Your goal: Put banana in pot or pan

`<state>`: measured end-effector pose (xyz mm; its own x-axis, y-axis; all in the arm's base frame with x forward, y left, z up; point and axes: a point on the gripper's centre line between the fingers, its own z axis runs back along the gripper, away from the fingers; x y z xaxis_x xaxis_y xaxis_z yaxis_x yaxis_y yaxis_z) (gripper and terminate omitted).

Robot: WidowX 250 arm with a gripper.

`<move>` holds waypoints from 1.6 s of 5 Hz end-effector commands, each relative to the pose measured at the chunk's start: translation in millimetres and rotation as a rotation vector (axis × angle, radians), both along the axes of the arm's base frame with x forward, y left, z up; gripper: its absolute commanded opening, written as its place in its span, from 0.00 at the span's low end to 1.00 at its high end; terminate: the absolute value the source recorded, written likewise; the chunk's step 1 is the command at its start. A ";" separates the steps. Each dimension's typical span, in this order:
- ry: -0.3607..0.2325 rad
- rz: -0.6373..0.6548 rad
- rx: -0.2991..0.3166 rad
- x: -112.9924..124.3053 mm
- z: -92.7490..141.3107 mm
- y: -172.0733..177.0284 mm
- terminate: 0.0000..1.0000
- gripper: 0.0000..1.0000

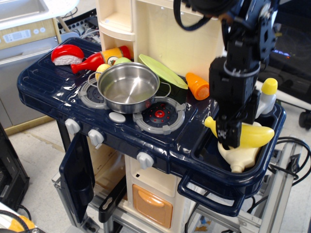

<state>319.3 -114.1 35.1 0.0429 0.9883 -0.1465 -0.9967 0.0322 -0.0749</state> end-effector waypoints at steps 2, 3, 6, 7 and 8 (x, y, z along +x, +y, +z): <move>-0.043 0.037 -0.013 17.4 -1.7 -0.4 0.00 0.00; -0.020 0.039 0.028 16.8 4.7 1.4 0.00 0.00; 0.120 -0.157 0.418 -15.9 79.1 123.6 0.00 0.00; 0.131 -0.162 0.443 -11.7 87.3 172.6 0.00 0.00; 0.117 -0.124 0.486 1.4 88.2 214.7 0.00 0.00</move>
<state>306.4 102.5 99.2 0.1736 0.9372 0.3026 -0.9824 0.1432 0.1199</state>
